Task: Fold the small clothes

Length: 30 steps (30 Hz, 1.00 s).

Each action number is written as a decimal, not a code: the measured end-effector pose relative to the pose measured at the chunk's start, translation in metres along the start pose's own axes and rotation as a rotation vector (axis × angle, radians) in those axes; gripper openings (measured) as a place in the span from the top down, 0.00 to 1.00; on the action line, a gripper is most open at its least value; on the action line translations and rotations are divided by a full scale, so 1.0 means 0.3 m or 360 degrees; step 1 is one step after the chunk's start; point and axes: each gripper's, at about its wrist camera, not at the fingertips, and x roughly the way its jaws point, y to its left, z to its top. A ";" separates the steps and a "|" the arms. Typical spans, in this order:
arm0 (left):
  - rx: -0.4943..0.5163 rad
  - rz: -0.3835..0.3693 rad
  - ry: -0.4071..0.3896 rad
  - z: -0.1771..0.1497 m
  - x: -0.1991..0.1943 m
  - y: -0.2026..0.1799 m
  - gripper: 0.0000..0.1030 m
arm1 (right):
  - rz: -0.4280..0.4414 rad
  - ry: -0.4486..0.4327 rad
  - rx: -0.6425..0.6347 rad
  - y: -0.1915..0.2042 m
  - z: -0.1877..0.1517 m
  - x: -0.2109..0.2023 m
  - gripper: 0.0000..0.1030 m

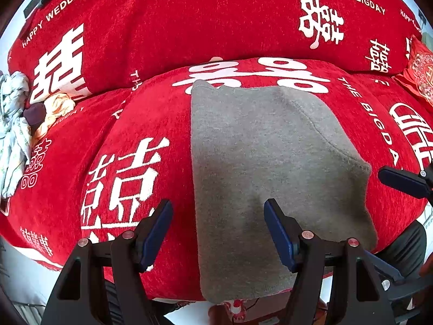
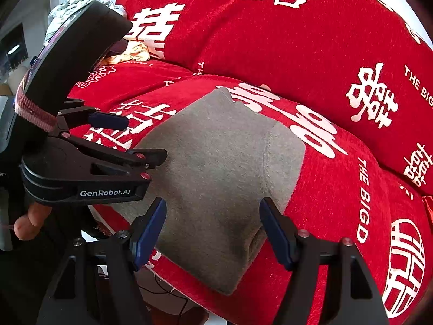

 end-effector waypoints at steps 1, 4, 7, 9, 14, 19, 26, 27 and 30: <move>0.0003 0.0004 0.0001 -0.001 0.000 -0.002 0.31 | 0.0001 -0.0001 0.0002 0.000 0.000 0.000 0.28; 0.0017 0.0016 0.0002 -0.005 -0.003 -0.011 0.31 | 0.0004 -0.0007 0.0007 -0.002 -0.002 -0.002 0.28; 0.0033 0.0026 0.0000 -0.008 -0.008 -0.022 0.31 | 0.0003 -0.0007 0.0013 -0.008 -0.005 -0.001 0.28; 0.0043 0.0018 -0.0007 -0.009 -0.012 -0.027 0.31 | 0.0001 -0.0005 0.0016 -0.011 -0.007 0.002 0.28; 0.0065 -0.0016 -0.0034 -0.013 -0.034 -0.047 0.31 | -0.0020 0.0013 0.0021 -0.019 -0.018 0.015 0.28; 0.0078 0.0064 -0.0052 -0.009 -0.044 -0.067 0.31 | -0.0013 -0.0007 0.0056 -0.029 -0.025 0.012 0.28; 0.0103 0.0130 -0.0032 -0.013 -0.050 -0.101 0.31 | 0.0022 -0.0064 0.0065 -0.039 -0.033 0.003 0.28; 0.0108 0.0129 -0.0028 -0.015 -0.052 -0.110 0.31 | 0.0025 -0.0067 0.0064 -0.041 -0.036 0.002 0.28; 0.0124 0.0170 -0.0043 -0.015 -0.063 -0.133 0.31 | 0.0033 -0.0081 0.0068 -0.051 -0.042 -0.001 0.28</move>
